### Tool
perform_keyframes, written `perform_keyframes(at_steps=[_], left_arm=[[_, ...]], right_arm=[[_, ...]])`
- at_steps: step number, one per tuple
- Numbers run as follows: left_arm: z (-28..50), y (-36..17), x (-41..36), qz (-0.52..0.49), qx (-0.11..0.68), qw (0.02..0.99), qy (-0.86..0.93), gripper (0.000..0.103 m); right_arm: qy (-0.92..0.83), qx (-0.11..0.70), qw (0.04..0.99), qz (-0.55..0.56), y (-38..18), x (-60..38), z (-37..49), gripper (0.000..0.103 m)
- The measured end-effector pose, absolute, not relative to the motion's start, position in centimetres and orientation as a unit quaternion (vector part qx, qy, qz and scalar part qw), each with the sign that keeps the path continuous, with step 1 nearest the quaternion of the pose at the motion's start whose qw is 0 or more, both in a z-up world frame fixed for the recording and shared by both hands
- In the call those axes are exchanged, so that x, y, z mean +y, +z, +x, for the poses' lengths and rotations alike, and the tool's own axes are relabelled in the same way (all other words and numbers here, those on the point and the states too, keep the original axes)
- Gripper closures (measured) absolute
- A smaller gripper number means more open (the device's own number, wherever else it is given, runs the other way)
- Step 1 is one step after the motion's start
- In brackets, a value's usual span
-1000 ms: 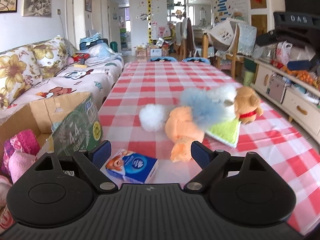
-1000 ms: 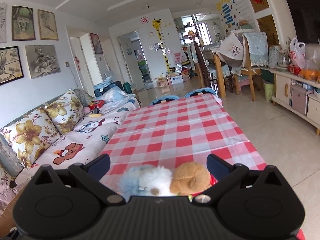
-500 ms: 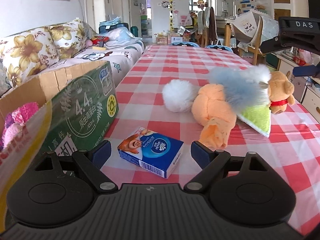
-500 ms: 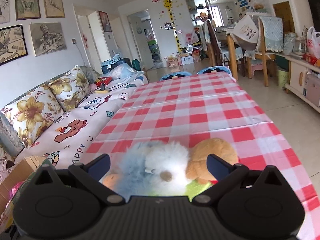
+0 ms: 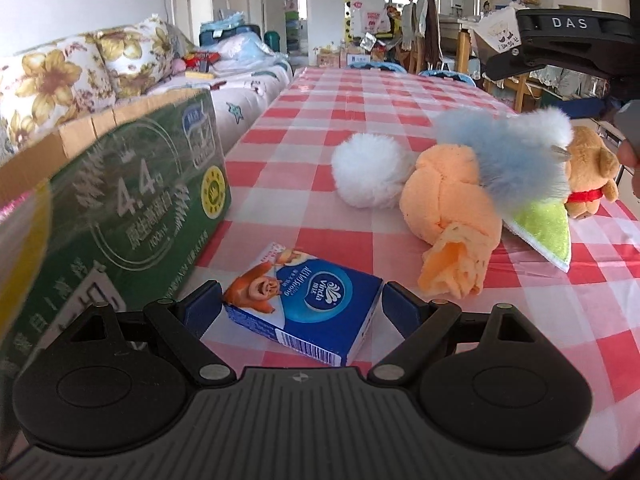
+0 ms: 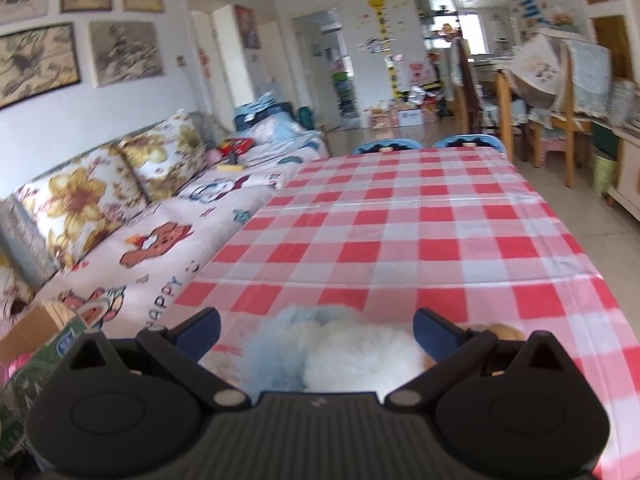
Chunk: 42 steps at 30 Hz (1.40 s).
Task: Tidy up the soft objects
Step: 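Grasp the white-and-blue fluffy toy with the right tool while the left tool grasps the blue tissue box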
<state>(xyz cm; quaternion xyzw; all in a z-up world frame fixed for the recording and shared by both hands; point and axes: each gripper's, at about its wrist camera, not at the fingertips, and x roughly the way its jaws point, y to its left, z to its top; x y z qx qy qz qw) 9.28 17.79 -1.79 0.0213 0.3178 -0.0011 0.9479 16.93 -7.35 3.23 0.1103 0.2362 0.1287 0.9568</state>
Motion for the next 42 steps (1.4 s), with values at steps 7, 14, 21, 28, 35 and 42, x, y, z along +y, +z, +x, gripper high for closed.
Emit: perform_keyframes(at_steps=[7, 14, 21, 28, 35, 42], left_arm=[[9.5, -2.0, 17.6, 0.009, 0.332, 0.943, -0.011, 0.0], [10.0, -2.0, 17.3, 0.009, 0.332, 0.943, -0.021, 0.0], [9.6, -2.2, 17.3, 0.016, 0.332, 0.943, -0.037, 0.0], [10.3, -2.2, 17.3, 0.018, 0.332, 0.942, -0.035, 0.0], [10.9, -2.2, 17.5, 0.018, 0.332, 0.942, -0.044, 0.0], [10.8, -2.2, 17.4, 0.022, 0.328, 0.943, -0.055, 0.0]], right_arm=[[0.158, 0.272, 0.947, 0.068, 1.3, -6.0, 19.2, 0.002], [0.25, 0.302, 0.92, 0.009, 0.5, -5.3, 18.7, 0.006], [0.356, 0.33, 0.874, -0.027, 0.9, -5.1, 16.3, 0.005], [0.322, 0.328, 0.888, 0.007, -0.4, -5.0, 17.4, 0.005], [0.333, 0.318, 0.886, 0.055, -1.6, -6.1, 17.8, 0.012], [0.341, 0.328, 0.878, 0.079, -2.1, -7.5, 18.0, 0.04]])
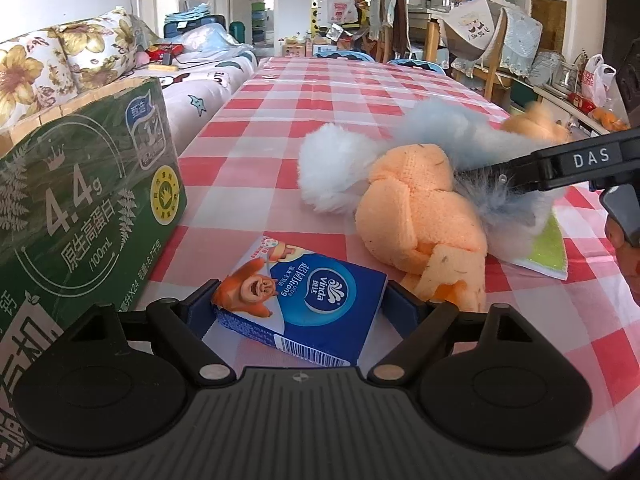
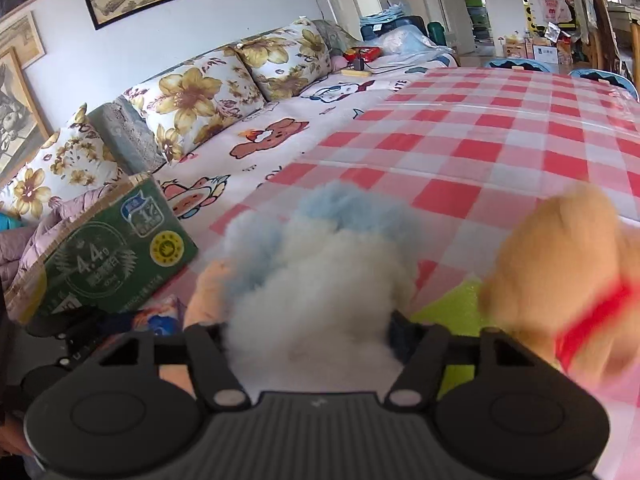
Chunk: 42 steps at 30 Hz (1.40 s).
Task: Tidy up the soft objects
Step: 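Carry the fluffy toy and tissue box over the cardboard box with both tools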
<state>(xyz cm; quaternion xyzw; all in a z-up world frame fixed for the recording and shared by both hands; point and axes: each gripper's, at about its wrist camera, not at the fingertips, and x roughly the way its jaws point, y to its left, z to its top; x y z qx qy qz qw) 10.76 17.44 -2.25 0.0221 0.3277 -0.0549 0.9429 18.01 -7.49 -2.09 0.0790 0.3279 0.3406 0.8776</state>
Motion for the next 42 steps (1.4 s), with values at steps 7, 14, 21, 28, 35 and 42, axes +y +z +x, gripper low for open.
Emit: perform_keyframes(at_steps=[7, 14, 21, 28, 35, 42], left_arm=[[10.4, -2.3, 16.9, 0.027, 0.326, 0.943, -0.061, 0.0], [10.2, -2.3, 16.9, 0.025, 0.325, 0.944, -0.055, 0.0], [9.4, -1.7, 17.2, 0.012, 0.316, 0.947, -0.055, 0.0], [8.6, -1.2, 17.3, 0.001, 0.303, 0.951, -0.061, 0.0], [7.9, -0.2, 17.2, -0.012, 0.288, 0.955, -0.073, 0.0], [7.8, 0.7, 17.4, -0.022, 0.27, 0.959, -0.08, 0.0]], right_arm=[[0.299, 0.326, 0.896, 0.043, -2.1, -5.2, 18.1, 0.036], [0.275, 0.342, 0.896, 0.064, -2.0, -5.1, 18.2, 0.048], [0.241, 0.342, 0.908, 0.027, -1.1, -4.3, 16.6, 0.05], [0.208, 0.333, 0.92, 0.008, -0.3, -4.6, 14.6, 0.05], [0.184, 0.319, 0.929, 0.04, 1.3, -5.9, 13.3, 0.05], [0.174, 0.293, 0.937, 0.076, 3.6, -6.5, 11.8, 0.05]])
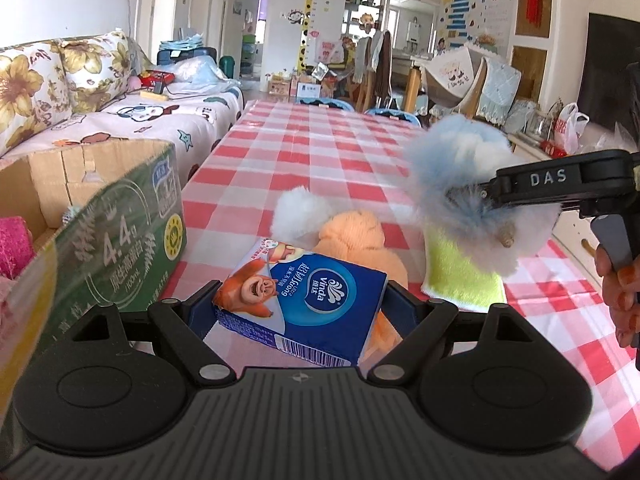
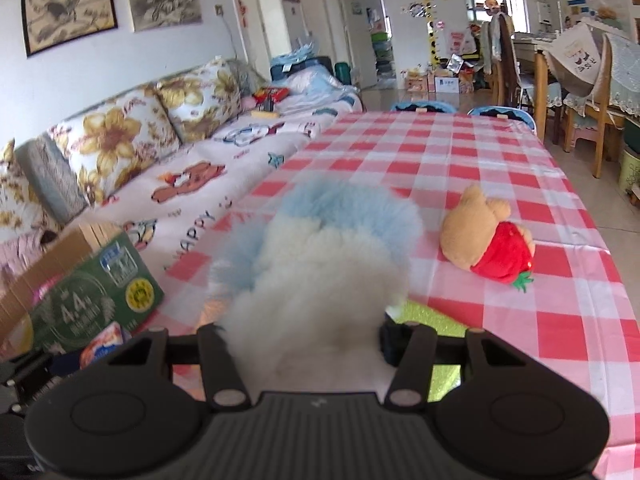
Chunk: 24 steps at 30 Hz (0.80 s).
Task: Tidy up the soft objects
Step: 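Carry the fluffy toy and tissue box over the cardboard box with both tools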
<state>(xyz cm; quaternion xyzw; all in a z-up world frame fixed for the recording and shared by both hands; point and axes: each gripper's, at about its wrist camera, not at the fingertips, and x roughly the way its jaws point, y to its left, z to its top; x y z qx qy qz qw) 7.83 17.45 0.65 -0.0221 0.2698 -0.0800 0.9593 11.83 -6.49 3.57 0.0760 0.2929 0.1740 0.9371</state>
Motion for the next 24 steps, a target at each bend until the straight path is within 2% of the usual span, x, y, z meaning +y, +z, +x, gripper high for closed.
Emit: perform_keyframes(at_steps=[24], left_arm=[[6.7, 3.9, 19.3, -0.05, 0.194, 0.975, -0.097, 0.0]], right_arm=[[0.169, 0.246, 0.949, 0.104, 8.4, -4.2, 7.2, 0.05]])
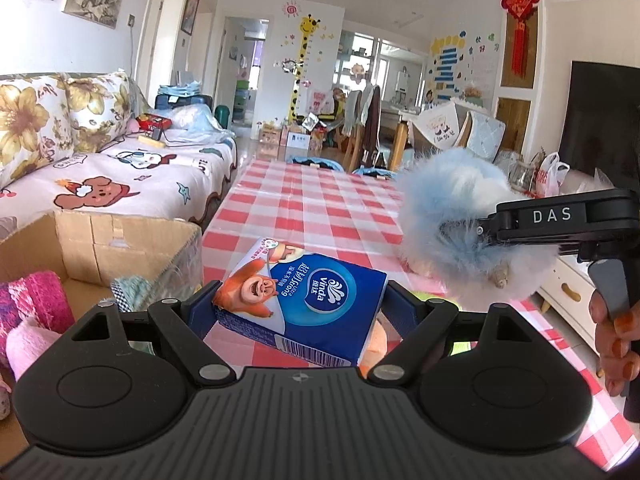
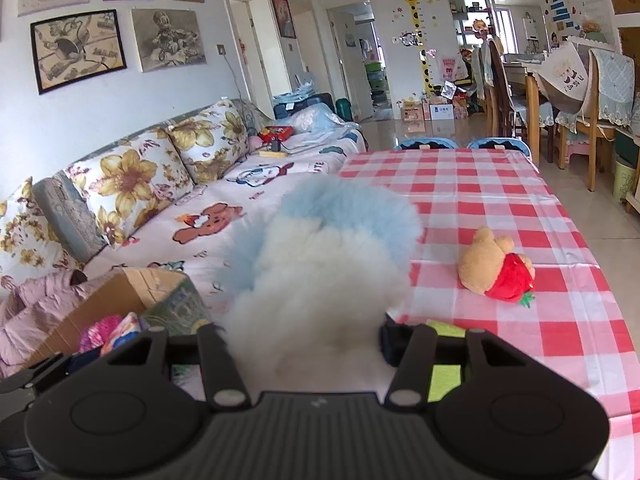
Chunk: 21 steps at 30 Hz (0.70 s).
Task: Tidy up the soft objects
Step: 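Carry the fluffy toy and tissue box over the cardboard box with both tools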
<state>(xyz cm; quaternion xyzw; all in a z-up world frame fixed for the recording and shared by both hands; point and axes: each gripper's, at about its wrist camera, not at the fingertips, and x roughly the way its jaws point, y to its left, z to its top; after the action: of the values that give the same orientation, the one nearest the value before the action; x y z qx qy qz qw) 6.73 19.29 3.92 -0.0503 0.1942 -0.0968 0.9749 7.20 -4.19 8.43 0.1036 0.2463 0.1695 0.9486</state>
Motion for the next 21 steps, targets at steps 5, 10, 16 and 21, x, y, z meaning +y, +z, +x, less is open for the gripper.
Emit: perform_keyframes(at_steps=[5, 10, 16, 21], left_arm=[[6.6, 4.3, 19.9, -0.059, 0.183, 0.977, -0.094, 0.0], [6.2, 4.7, 20.5, -0.068, 0.175, 0.978, -0.089, 0.0], [5.9, 5.3, 21.4, -0.08, 0.166, 0.98, -0.08, 0.0], [5.4, 5.7, 22.1, -0.086, 0.16, 0.981, -0.069, 0.0]], right_arm=[[0.182, 0.232, 0.949, 0.107, 9.4, -3.1, 6.5, 0.05], [0.196, 0.22, 0.95, 0.106, 10.1, -1.9, 6.1, 0.05], [0.217, 0.207, 0.948, 0.108, 10.9, -0.6, 6.1, 0.05], [0.239, 0.197, 0.945, 0.106, 11.5, 1.1, 6.0, 0.05]])
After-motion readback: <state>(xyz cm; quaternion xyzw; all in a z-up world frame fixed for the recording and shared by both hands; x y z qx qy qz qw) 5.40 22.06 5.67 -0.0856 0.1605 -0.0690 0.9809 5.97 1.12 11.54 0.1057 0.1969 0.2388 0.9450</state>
